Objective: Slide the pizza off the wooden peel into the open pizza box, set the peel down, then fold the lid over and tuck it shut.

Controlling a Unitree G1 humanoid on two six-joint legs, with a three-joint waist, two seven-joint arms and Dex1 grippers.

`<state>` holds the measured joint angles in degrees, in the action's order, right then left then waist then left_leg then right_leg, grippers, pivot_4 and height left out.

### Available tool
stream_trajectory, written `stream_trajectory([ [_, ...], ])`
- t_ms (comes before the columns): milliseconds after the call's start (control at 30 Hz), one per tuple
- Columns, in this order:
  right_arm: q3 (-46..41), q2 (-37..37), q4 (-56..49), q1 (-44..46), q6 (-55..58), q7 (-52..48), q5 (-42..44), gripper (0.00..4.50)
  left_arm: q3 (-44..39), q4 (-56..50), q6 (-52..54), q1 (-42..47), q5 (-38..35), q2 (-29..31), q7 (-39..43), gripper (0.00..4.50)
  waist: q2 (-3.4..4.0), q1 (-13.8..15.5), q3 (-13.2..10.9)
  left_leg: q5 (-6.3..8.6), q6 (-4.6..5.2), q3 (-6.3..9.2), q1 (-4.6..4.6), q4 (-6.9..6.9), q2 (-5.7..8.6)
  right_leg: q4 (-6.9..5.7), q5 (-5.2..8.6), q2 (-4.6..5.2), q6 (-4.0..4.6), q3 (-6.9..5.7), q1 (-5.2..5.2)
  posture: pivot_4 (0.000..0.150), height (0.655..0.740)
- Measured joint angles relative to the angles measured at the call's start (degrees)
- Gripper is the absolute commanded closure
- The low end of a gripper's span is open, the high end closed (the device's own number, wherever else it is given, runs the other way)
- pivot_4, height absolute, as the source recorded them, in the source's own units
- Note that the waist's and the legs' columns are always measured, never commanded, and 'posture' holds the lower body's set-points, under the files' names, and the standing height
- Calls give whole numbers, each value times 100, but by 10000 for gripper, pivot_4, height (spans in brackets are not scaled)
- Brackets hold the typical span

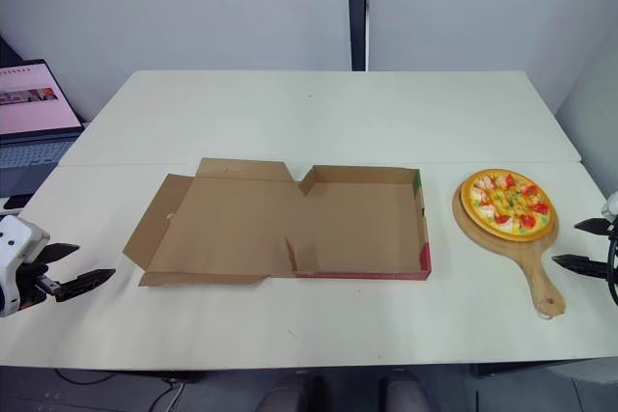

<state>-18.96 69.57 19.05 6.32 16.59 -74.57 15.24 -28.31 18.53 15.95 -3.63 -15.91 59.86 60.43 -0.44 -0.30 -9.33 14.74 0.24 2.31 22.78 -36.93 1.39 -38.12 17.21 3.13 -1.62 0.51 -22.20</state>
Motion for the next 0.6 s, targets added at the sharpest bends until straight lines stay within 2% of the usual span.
stream_trajectory([
  [400,-5,-115,419,-122,-448,252,-70,396,172,747,-272,724,-5,17,204,0,0,1,0,0,0,-5,-4,-7,2,-10,-3,-4,-5,2,2,1500,7400],
  [600,-57,-153,481,-215,-463,465,-52,396,172,898,-60,862,-206,24,541,0,-2,-5,-1,0,0,-12,-8,-9,2,-35,-2,-5,-5,7,-3,1500,7400],
])
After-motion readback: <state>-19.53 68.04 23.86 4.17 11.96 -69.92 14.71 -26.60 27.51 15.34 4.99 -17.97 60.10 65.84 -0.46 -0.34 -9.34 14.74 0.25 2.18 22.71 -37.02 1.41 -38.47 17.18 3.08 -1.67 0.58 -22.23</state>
